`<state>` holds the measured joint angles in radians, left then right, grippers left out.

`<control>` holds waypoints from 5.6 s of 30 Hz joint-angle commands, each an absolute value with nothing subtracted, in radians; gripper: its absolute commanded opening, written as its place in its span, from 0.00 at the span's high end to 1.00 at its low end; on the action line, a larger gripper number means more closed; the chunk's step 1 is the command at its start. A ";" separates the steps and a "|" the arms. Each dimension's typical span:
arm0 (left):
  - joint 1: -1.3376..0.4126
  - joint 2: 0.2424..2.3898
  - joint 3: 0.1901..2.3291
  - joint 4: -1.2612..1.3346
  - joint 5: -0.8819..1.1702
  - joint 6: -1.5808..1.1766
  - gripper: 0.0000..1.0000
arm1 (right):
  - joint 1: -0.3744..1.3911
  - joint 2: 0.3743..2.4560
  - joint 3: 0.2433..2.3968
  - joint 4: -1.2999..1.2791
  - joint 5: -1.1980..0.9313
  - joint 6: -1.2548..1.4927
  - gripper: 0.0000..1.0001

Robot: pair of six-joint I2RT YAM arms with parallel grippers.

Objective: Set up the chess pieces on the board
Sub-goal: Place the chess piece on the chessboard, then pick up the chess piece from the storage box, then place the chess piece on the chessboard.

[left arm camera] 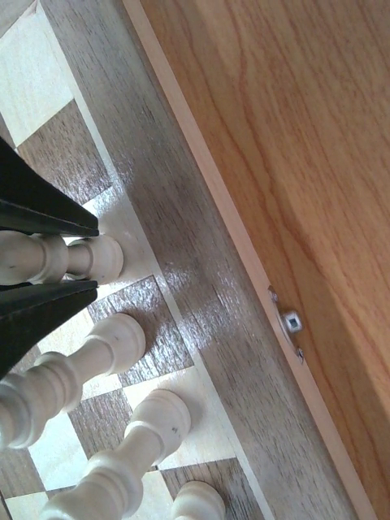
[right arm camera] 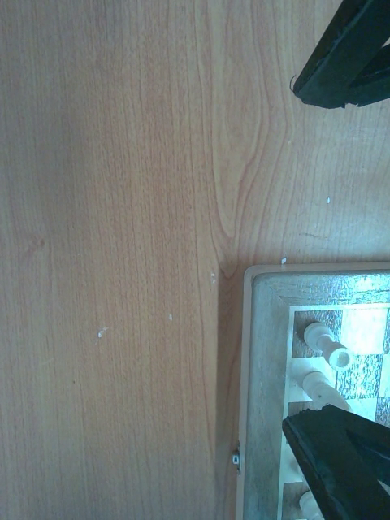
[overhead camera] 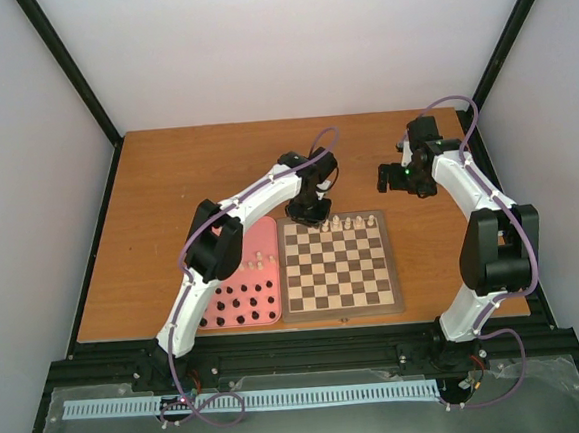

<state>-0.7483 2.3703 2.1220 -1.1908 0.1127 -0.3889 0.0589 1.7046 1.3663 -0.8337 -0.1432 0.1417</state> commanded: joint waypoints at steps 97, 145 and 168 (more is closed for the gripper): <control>-0.273 1.943 1.541 -1.029 -0.075 -0.421 0.46 | 0.049 1.715 1.377 -0.827 -0.179 0.130 0.00; -0.274 1.992 1.573 -1.065 -0.057 -0.397 0.91 | 0.049 1.742 1.385 -0.828 -0.164 0.130 0.00; -0.692 2.156 1.902 -1.161 0.033 -0.442 0.88 | 0.050 1.754 1.407 -0.836 -0.166 0.129 0.00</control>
